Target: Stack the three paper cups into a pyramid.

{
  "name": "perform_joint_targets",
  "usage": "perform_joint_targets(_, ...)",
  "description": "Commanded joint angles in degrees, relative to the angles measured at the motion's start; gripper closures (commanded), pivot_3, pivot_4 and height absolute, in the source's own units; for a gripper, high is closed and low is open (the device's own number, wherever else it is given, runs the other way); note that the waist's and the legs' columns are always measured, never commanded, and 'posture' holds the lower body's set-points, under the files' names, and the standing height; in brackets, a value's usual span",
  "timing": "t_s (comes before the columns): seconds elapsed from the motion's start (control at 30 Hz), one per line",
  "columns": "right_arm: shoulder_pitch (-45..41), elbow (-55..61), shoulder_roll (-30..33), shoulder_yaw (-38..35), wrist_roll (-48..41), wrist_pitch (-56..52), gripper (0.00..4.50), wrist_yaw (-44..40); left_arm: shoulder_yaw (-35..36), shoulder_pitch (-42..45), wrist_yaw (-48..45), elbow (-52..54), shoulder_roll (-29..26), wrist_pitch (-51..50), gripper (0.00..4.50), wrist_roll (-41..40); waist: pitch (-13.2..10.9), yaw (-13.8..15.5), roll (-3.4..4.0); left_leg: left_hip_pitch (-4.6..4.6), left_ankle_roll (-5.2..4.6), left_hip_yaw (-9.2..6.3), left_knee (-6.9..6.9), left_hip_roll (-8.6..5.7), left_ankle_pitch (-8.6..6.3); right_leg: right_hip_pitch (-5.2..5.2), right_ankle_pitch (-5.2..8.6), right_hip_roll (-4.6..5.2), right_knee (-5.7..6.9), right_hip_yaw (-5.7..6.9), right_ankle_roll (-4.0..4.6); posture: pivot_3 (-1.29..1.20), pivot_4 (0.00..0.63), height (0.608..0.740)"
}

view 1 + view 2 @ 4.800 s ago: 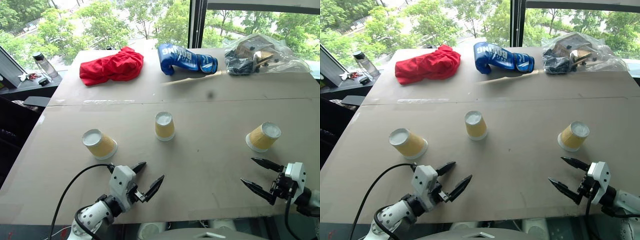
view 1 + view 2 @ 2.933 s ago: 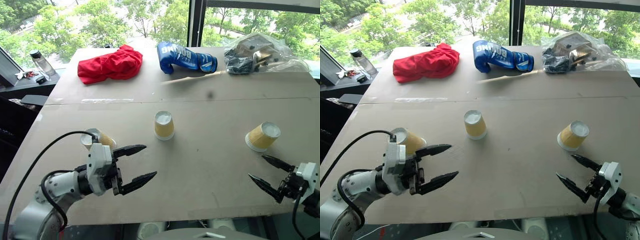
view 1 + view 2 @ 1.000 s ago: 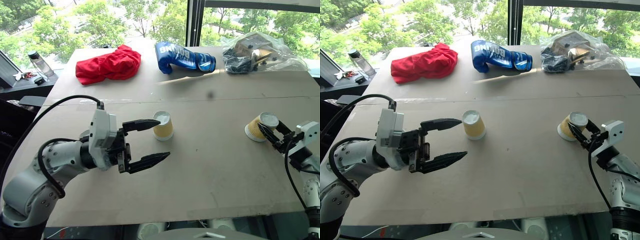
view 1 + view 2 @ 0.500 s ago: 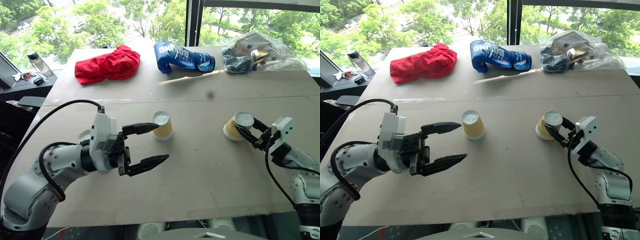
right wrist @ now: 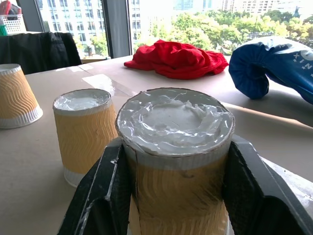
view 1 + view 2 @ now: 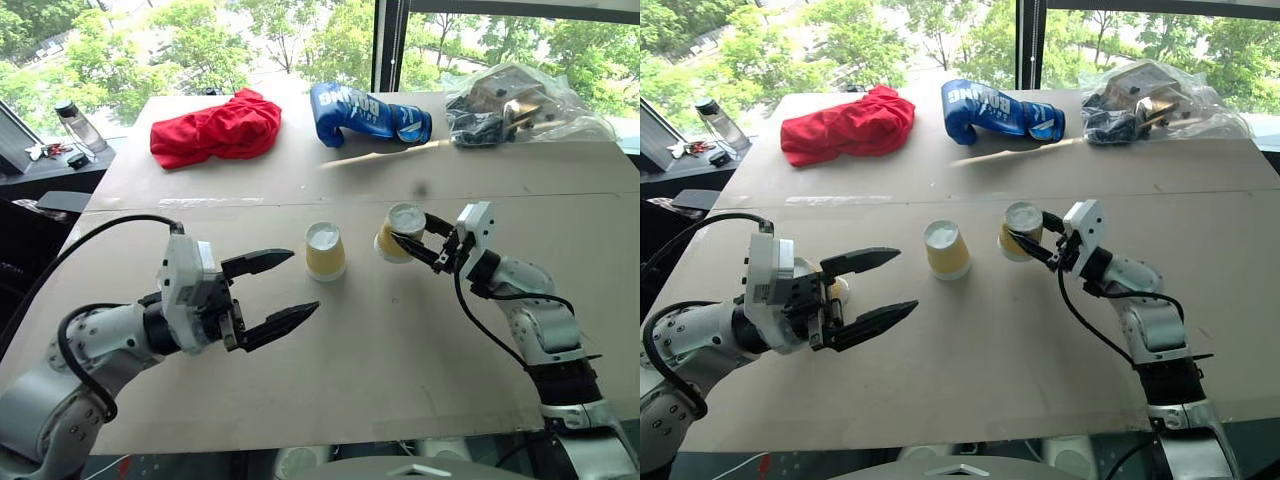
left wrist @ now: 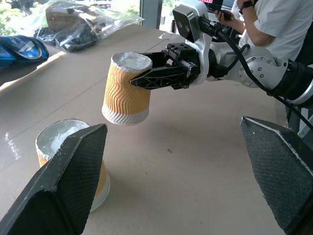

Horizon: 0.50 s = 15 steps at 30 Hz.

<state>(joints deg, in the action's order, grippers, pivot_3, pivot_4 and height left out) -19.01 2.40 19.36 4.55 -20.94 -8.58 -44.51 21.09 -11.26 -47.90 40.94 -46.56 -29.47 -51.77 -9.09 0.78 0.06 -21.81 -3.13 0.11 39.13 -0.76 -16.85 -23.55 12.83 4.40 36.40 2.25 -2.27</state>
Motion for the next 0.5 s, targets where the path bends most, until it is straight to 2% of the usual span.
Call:
perform_joint_targets(0.03, -1.25, 0.31, -0.18, -0.30, -0.12, 0.48, 2.76, -0.65, 2.18, -1.30, 0.67, 1.98, 0.64, 1.33, 0.00, 0.75, 0.00, 0.00, 0.00, -0.01, 0.00, 0.00, 0.00, -0.01, 0.00, 0.00, 0.00, 0.01, 0.00, 0.00, 0.00, 0.00, 0.150, 0.737)
perform_joint_targets(0.47, 1.94, -2.25, 4.99, -3.92, -0.37, 0.57, 2.76, -3.31, 2.79, -1.41, -0.45, 0.70, 0.70, 2.46, 0.00, 1.18, 0.00, -0.08, 0.00, 0.00, -0.02, 0.00, -0.01, -0.01, -0.01, -0.01, 0.01, 0.06, 0.01, 0.01, 0.03, 0.00, 0.150, 0.737)
perform_joint_targets(0.5, 2.13, -2.50, 4.93, -4.04, -0.34, 0.78, 2.26, -3.27, 2.54, -0.92, -0.67, 0.38, 0.60, 2.47, 0.00, 1.28, 0.00, -0.11, 0.00, 0.00, -0.01, 0.00, -0.01, -0.01, -0.01, -0.01, 0.01, 0.06, 0.01, 0.01, 0.03, 0.00, 0.150, 0.737)
